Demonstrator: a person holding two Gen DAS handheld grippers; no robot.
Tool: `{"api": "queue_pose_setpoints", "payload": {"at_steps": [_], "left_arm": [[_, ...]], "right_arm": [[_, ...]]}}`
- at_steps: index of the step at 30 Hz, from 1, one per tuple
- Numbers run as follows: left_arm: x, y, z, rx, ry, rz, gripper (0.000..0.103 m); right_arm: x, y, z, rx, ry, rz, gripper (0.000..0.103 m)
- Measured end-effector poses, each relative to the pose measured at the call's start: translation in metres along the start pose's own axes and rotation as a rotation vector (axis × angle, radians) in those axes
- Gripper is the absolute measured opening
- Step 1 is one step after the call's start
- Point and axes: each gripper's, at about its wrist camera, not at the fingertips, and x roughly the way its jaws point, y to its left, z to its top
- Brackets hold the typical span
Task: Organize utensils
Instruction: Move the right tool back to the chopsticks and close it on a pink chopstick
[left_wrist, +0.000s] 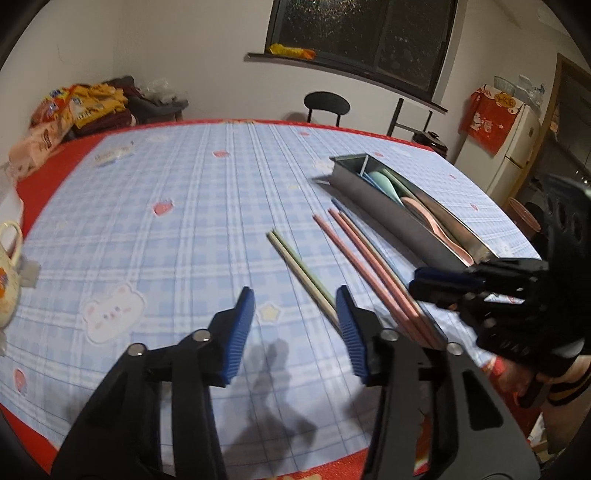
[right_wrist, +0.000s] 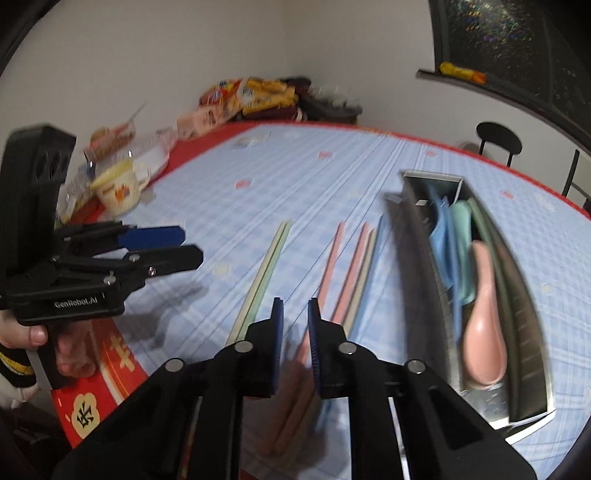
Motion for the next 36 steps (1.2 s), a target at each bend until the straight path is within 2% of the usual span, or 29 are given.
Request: {"api": "queue_pose_setpoints", "payload": {"at_steps": [4, 14, 22, 30, 34, 36], "left_arm": [[0.007, -0.003, -0.005, -0.002, 0.014, -0.024, 0.043], [0.019, -0.003, -0.010, -0.019, 0.034, -0.035, 0.043], [0.025, -0.003, -0.011, -0.021, 0.062, -0.031, 0.043], [0.040, -0.021, -0.010, 0.066, 0.131, 0.030, 0.043], [0.047, -0.025, -0.009, 0.089, 0.153, 0.044, 0.045], [0.048, -0.025, -0.007, 0.069, 0.159, 0.033, 0.046]], "right_arm": [[0.014, 0.003, -0.006, 0.020, 0.046, -0.018, 0.012], [0.028, -0.001, -0.005, 0.032, 0.092, -0.074, 0.012], [0.032, -0.006, -0.003, 0.045, 0.097, -0.042, 0.012], [0.029, -0.021, -0.006, 0.124, 0.086, 0.030, 0.009], [0.028, -0.020, -0.008, 0.123, 0.083, 0.030, 0.009], [0.028, -0.019, -0.008, 0.119, 0.082, 0.028, 0.009]]}}
